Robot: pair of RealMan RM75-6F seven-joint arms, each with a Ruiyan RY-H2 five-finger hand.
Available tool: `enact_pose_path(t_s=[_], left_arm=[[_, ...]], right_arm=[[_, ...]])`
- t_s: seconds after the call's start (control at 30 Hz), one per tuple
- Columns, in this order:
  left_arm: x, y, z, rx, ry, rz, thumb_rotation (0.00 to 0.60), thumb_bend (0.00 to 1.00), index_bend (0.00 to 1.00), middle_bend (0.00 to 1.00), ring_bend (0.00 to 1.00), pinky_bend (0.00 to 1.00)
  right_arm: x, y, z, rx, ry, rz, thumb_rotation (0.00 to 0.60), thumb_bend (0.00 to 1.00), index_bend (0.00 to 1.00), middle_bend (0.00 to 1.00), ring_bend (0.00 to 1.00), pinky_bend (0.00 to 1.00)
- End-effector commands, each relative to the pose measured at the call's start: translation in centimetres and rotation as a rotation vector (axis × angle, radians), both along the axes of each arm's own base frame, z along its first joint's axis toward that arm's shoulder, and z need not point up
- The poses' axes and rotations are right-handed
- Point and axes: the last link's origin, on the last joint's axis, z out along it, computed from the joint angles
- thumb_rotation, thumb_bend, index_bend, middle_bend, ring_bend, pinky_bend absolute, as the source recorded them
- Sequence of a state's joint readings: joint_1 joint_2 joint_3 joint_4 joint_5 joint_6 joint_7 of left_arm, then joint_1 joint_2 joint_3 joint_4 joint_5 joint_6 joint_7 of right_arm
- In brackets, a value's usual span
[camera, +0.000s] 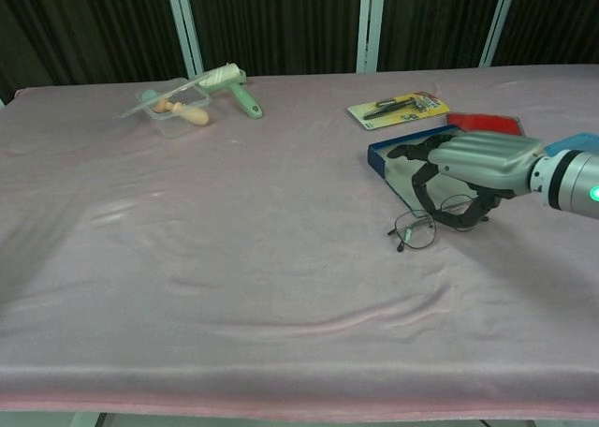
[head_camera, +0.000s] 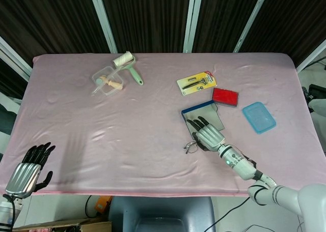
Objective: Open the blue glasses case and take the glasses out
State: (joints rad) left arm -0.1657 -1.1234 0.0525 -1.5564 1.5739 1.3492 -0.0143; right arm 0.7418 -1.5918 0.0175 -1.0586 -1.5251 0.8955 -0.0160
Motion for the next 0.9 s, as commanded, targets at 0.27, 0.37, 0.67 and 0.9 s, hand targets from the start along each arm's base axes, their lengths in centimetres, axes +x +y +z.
enact_pose_path(t_s=[0.27, 0.37, 0.67, 0.9], left_arm=[[0.1, 0.1, 0.1, 0.002, -0.005, -0.001, 0.6, 0.43, 0.0, 0.0, 0.0, 0.05], [0.0, 0.1, 0.3, 0.008, -0.012, -0.001, 0.6, 0.44, 0.0, 0.0, 0.0, 0.05], [0.0, 0.3, 0.6, 0.013, -0.023, 0.0, 0.6, 0.44, 0.0, 0.0, 0.0, 0.05], [-0.2, 0.3, 0.9, 0.005, -0.038, 0.0, 0.6, 0.44, 0.0, 0.0, 0.0, 0.05]], right_arm=[[6.5, -1.1, -3.8, 0.048, -0.113, 0.001, 0.6, 0.56, 0.73, 0.14, 0.14, 0.04], [9.1, -1.6, -5.5, 0.067, -0.137, -0.009, 0.6, 0.56, 0.73, 0.14, 0.14, 0.04], [14.6, -2.4, -9.8, 0.062, -0.133, -0.005, 0.6, 0.56, 0.73, 0.14, 0.15, 0.05], [16.9, -3.5, -12.4, -0.033, -0.109, -0.039, 0.6, 0.56, 0.53, 0.14, 0.15, 0.06]])
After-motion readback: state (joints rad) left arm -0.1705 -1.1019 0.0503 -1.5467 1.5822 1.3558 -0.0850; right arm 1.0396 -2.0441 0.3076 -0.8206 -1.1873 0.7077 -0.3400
